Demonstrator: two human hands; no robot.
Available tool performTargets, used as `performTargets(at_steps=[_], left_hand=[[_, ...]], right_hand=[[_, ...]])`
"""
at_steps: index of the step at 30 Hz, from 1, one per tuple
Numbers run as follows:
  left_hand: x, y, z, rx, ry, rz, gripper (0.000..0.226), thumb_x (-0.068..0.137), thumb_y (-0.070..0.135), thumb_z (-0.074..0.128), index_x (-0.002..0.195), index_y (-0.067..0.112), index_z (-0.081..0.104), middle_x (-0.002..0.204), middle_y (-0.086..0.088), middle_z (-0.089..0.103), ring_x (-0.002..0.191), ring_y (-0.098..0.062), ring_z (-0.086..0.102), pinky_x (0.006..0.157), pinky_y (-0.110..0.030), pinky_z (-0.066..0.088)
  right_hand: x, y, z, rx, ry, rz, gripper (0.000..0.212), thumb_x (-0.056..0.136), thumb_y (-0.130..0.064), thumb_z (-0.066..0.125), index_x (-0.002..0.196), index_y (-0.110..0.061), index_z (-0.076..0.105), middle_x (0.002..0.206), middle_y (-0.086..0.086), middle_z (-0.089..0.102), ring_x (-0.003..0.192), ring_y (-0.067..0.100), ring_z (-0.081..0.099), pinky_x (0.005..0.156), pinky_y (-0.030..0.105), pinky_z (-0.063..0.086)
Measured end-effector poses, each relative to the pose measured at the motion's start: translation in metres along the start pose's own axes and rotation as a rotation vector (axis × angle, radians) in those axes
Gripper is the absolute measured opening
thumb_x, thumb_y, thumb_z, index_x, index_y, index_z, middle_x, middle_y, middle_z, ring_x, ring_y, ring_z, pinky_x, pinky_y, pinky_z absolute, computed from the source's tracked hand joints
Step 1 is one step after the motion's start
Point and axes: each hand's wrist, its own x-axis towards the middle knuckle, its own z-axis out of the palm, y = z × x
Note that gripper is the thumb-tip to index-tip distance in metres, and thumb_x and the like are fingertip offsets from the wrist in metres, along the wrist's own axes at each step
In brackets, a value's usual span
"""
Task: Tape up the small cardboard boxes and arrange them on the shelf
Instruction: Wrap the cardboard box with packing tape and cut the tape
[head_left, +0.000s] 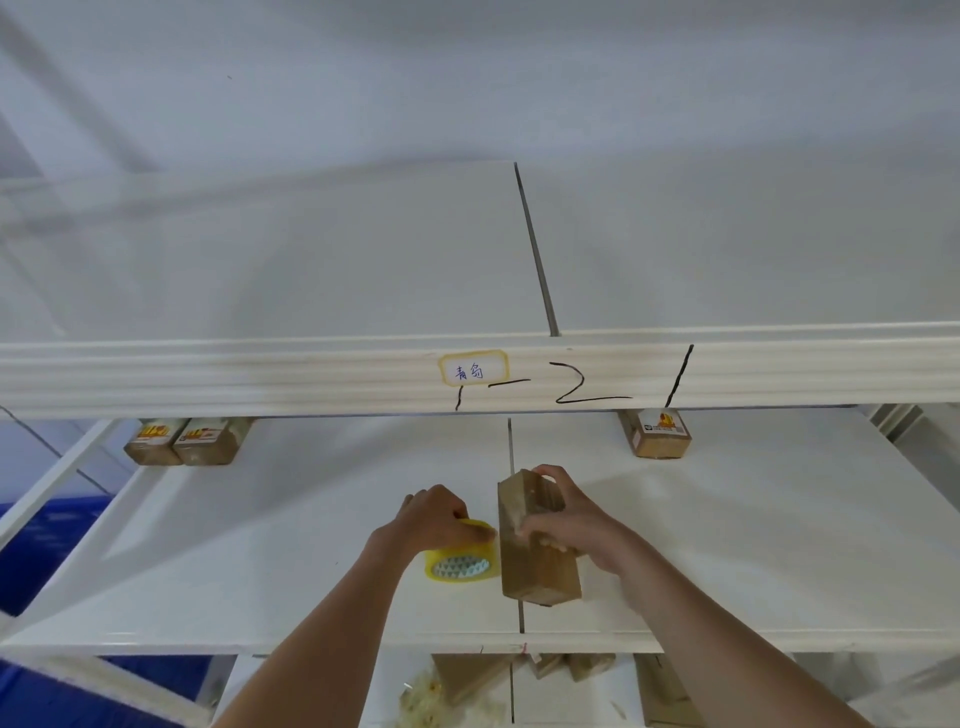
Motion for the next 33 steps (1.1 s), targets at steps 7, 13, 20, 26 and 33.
performTargets(at_steps=[7, 13, 20, 26, 33], left_hand=[[0.000, 0.005, -0.002, -0.118, -0.078, 0.005, 0.042, 0.078, 0.068, 0.071, 0.078, 0.027, 0.072, 0.080, 0.007, 0.069, 0.078, -0.011, 0.068, 0.066, -0.023, 0.053], [-0.005, 0.013, 0.007, -0.235, -0.110, 0.072, 0.029, 0.086, 0.056, 0.069, 0.103, 0.032, 0.073, 0.105, 0.006, 0.069, 0.098, -0.019, 0.068, 0.091, -0.038, 0.058], [-0.005, 0.018, 0.014, -0.202, -0.123, 0.077, 0.033, 0.091, 0.051, 0.066, 0.111, 0.026, 0.073, 0.116, 0.002, 0.069, 0.106, -0.023, 0.066, 0.101, -0.046, 0.051], [0.000, 0.025, 0.020, -0.160, -0.069, 0.052, 0.033, 0.090, 0.049, 0.068, 0.111, 0.024, 0.073, 0.113, 0.003, 0.069, 0.109, -0.023, 0.062, 0.106, -0.047, 0.044], [0.005, 0.033, 0.026, -0.076, -0.034, 0.038, 0.034, 0.087, 0.055, 0.068, 0.106, 0.026, 0.074, 0.110, 0.004, 0.070, 0.107, -0.021, 0.061, 0.103, -0.040, 0.038]], right_hand=[[0.001, 0.008, -0.005, 0.183, -0.059, 0.004, 0.084, 0.059, -0.026, 0.084, 0.125, -0.059, 0.043, 0.125, 0.005, 0.058, 0.110, 0.028, 0.061, 0.084, 0.036, 0.058], [0.007, 0.028, 0.004, 0.407, -0.088, 0.046, 0.080, 0.069, -0.011, 0.079, 0.127, -0.056, 0.048, 0.134, 0.011, 0.054, 0.117, 0.037, 0.058, 0.089, 0.043, 0.059], [0.014, 0.032, 0.010, 0.417, -0.065, 0.096, 0.084, 0.077, -0.014, 0.073, 0.142, -0.056, 0.040, 0.138, 0.006, 0.049, 0.119, 0.032, 0.055, 0.097, 0.042, 0.053], [0.017, 0.033, 0.018, 0.255, -0.059, 0.139, 0.098, 0.079, -0.029, 0.082, 0.155, -0.030, 0.020, 0.127, 0.002, 0.054, 0.112, 0.023, 0.061, 0.078, 0.031, 0.060], [0.017, 0.026, 0.020, 0.003, 0.012, 0.083, 0.145, 0.056, -0.042, 0.098, 0.158, -0.045, -0.006, 0.152, 0.004, 0.036, 0.132, 0.027, 0.047, 0.108, 0.045, 0.047]])
